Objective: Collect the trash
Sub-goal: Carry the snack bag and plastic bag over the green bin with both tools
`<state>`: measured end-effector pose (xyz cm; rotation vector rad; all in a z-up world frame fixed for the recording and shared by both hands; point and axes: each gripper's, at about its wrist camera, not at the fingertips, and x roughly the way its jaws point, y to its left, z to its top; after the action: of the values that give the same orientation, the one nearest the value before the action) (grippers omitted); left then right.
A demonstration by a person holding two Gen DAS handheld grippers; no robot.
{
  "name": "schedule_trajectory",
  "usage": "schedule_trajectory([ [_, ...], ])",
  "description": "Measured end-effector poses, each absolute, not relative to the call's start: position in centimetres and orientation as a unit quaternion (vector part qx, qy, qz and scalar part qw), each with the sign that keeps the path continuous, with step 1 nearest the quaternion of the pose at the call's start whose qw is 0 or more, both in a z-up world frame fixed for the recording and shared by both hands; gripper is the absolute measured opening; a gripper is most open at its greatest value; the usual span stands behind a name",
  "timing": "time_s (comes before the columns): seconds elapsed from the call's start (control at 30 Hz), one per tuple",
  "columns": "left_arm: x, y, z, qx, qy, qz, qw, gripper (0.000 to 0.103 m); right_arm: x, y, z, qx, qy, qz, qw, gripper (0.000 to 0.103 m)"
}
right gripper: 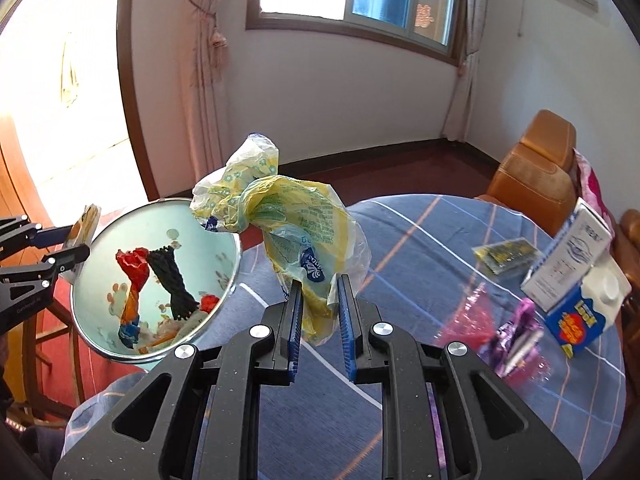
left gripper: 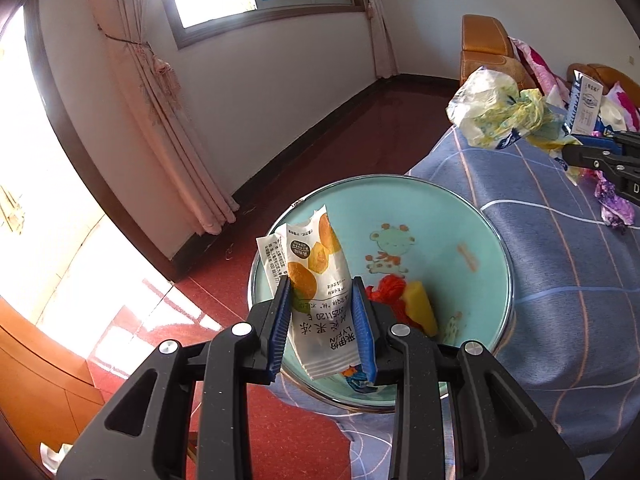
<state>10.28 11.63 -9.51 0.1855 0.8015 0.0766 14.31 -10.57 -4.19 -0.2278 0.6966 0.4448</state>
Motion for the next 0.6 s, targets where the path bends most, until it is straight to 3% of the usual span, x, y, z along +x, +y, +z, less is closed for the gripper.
schedule_trajectory([
  [0.6,10.6,11.5,-9.7,0.105,0.391,0.051,0.913,0.030,15.3,-7.5,-5.1,-0.154,0.340,0.239,0.896,0.018],
])
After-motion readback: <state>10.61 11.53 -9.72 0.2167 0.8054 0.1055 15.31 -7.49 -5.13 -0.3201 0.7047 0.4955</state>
